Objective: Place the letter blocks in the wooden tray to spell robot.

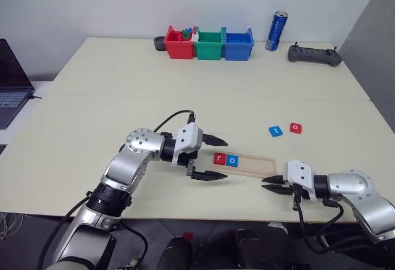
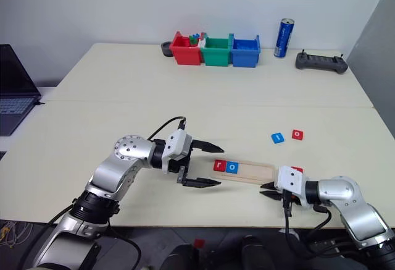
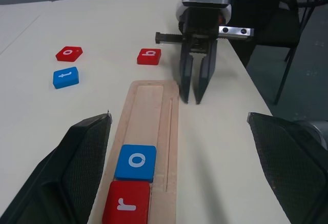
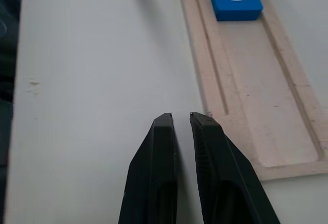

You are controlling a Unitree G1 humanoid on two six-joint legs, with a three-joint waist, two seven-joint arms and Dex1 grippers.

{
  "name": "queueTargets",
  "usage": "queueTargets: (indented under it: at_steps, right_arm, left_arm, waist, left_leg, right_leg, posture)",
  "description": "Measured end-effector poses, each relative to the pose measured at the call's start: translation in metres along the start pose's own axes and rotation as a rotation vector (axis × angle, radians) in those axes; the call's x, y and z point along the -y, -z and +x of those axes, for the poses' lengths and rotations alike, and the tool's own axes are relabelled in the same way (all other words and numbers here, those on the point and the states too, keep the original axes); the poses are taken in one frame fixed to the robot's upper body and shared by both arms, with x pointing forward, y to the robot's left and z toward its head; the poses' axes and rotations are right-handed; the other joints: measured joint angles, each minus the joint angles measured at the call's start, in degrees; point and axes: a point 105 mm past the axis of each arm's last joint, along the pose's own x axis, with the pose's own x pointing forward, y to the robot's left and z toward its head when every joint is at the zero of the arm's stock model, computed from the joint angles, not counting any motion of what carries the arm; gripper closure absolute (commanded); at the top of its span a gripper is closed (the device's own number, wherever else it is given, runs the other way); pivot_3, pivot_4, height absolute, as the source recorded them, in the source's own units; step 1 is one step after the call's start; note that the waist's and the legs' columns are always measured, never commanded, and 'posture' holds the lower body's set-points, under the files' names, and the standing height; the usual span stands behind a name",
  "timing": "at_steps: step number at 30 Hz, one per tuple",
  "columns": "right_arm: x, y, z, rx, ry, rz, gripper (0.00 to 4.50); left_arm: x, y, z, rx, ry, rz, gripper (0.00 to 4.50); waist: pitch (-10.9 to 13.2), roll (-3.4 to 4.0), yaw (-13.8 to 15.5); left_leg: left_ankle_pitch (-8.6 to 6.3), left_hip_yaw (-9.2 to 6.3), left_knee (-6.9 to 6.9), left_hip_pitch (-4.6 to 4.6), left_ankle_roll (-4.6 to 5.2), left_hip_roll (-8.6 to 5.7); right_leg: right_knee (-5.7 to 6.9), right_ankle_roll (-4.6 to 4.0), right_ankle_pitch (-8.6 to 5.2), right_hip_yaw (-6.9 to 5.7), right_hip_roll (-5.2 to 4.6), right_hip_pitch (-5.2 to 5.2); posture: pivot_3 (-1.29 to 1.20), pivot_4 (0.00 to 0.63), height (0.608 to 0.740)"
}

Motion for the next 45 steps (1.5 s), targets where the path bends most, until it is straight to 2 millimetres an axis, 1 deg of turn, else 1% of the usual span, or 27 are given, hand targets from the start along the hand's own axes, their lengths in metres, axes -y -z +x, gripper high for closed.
queueTargets:
  at_steps: [5,9,11,13,15,18,20,23,25,27,28,29,32,34,39,45]
  right_arm:
    - [0.007,0.0,-0.001,-0.008,0.024,-0.008,3.91]
    - [0.007,0.001,-0.001,-0.008,0.025,-0.003,3.91]
    - [0.004,0.001,-0.004,-0.006,0.021,0.026,3.91]
    - [-0.003,0.002,-0.01,-0.005,-0.013,0.08,3.91]
    - [-0.008,-0.005,-0.016,0.023,-0.045,0.112,3.91]
    - [-0.003,-0.019,-0.03,0.043,-0.042,0.078,3.91]
    - [0.005,-0.022,-0.04,0.026,-0.018,0.058,3.91]
    - [0.012,-0.018,-0.051,-0.004,0.002,0.054,3.32]
    - [0.016,-0.011,-0.06,-0.034,0.009,0.066,2.67]
    - [0.019,-0.006,-0.067,-0.05,0.016,0.072,1.92]
    - [0.02,-0.004,-0.069,-0.056,0.012,0.073,1.5]
    - [0.019,-0.001,-0.071,-0.063,0.002,0.077,1.19]
    - [0.019,0.007,-0.076,-0.086,-0.017,0.088,0.1]
    - [0.022,0.011,-0.08,-0.101,-0.016,0.087,0.04]
    - [0.039,0.013,-0.085,-0.123,0.029,0.05,0.04]
    - [0.05,0.023,-0.077,-0.148,0.032,0.06,0.04]
  left_arm:
    - [0.0,0.001,-0.001,-0.007,-0.002,-0.006,0.0]
    - [0.0,0.0,0.0,-0.004,-0.002,-0.006,0.0]
    - [0.0,0.0,0.0,-0.001,-0.001,-0.006,0.0]
    - [0.0,0.0,0.001,0.0,0.0,-0.005,0.0]
    - [0.0,0.0,0.0,0.0,0.0,-0.006,0.0]
    - [0.0,-0.002,0.003,0.01,0.004,-0.002,0.0]
    - [0.0,-0.001,0.003,0.012,0.005,-0.003,0.0]
    - [0.0,-0.001,0.004,0.019,0.005,0.0,0.0]
    - [-0.001,-0.002,0.004,0.022,0.005,0.003,0.0]
    - [-0.002,-0.001,0.004,0.022,0.004,0.001,0.0]
    - [-0.003,-0.001,0.005,0.024,0.004,0.001,0.0]
    - [-0.003,-0.001,0.005,0.025,0.004,0.001,0.0]
    - [-0.002,-0.001,0.005,0.026,0.008,0.004,0.0]
    - [-0.002,-0.001,0.005,0.027,0.011,0.006,0.0]
    - [-0.002,0.0,0.004,0.026,0.009,0.005,0.0]
    - [-0.002,0.0,0.004,0.025,0.007,0.004,0.0]
  waist:
    - [0.0,-0.01,0.1]
    - [0.0,-0.01,0.1]
    - [0.0,-0.01,0.2]
    - [0.0,-0.01,0.3]
    - [0.0,-0.02,0.4]
    - [0.0,-0.02,0.3]
    - [0.0,-0.02,0.3]
    - [0.0,-0.02,0.4]
    - [0.0,-0.03,0.5]
    - [0.0,-0.03,0.5]
    - [0.0,-0.03,0.5]
    - [0.0,-0.04,0.5]
    - [0.0,-0.04,0.5]
    - [0.0,-0.04,0.4]
    - [0.0,-0.04,0.3]
    - [0.0,-0.03,0.2]
  left_leg:
    - [0.0,0.01,-0.01,0.1,0.0,0.0]
    - [0.0,0.01,-0.01,0.1,0.0,0.0]
    - [0.0,-0.01,-0.02,0.08,0.0,-0.01]
    - [0.0,-0.02,-0.03,0.05,0.0,-0.02]
    - [0.0,-0.04,-0.03,0.02,0.0,-0.02]
    - [0.0,-0.02,-0.03,0.04,0.0,-0.01]
    - [-0.01,-0.02,-0.04,0.04,0.0,-0.01]
    - [-0.01,-0.01,-0.04,0.02,0.0,-0.02]
    - [-0.01,-0.01,-0.04,0.02,0.0,-0.02]
    - [-0.01,0.0,-0.04,0.02,0.0,-0.02]
    - [-0.01,0.0,-0.05,0.03,0.0,-0.01]
    - [-0.01,0.01,-0.05,0.03,0.0,-0.01]
    - [-0.01,0.02,-0.04,0.03,0.0,-0.02]
    - [-0.01,0.02,-0.04,0.03,0.0,-0.01]
    - [0.0,0.02,-0.05,0.04,0.0,-0.01]
    - [0.0,0.04,-0.06,0.04,0.0,-0.01]
  right_leg:
    - [-0.03,0.06,-0.03,0.01,0.0,0.1]
    - [-0.03,0.03,-0.02,0.01,-0.01,0.1]
    - [-0.03,0.03,-0.02,0.0,-0.02,0.09]
    - [-0.03,0.02,-0.01,-0.01,-0.03,0.08]
    - [-0.05,0.0,0.0,-0.02,-0.03,0.06]
    - [-0.05,0.04,-0.02,-0.01,-0.02,0.06]
    - [-0.05,0.06,-0.04,-0.02,-0.02,0.06]
    - [-0.08,0.04,-0.02,-0.01,-0.03,0.06]
    - [-0.1,0.02,-0.01,-0.02,-0.03,0.06]
    - [-0.1,0.03,-0.02,-0.01,-0.03,0.06]
    - [-0.1,0.03,-0.02,-0.01,-0.03,0.06]
    - [-0.1,0.04,-0.02,-0.01,-0.03,0.06]
    - [-0.1,0.04,-0.02,0.0,-0.03,0.06]
    - [-0.1,0.04,-0.02,0.0,-0.03,0.06]
    - [-0.1,0.03,-0.02,0.0,-0.03,0.06]
    - [-0.1,0.01,-0.01,0.02,-0.03,0.05]
  posture:
    - [0.0,0.15,0.74]
    - [0.0,0.15,0.74]
    - [0.0,0.15,0.74]
    - [0.0,0.15,0.74]
    - [0.0,0.15,0.74]
    - [0.0,0.15,0.74]
    - [0.0,0.15,0.74]
    - [0.0,0.15,0.74]
    - [0.0,0.15,0.74]
    - [0.0,0.15,0.74]
    - [0.0,0.15,0.74]
    - [0.0,0.15,0.74]
    - [0.0,0.15,0.74]
    - [0.0,0.15,0.74]
    - [0.0,0.15,0.74]
    - [0.0,0.15,0.74]
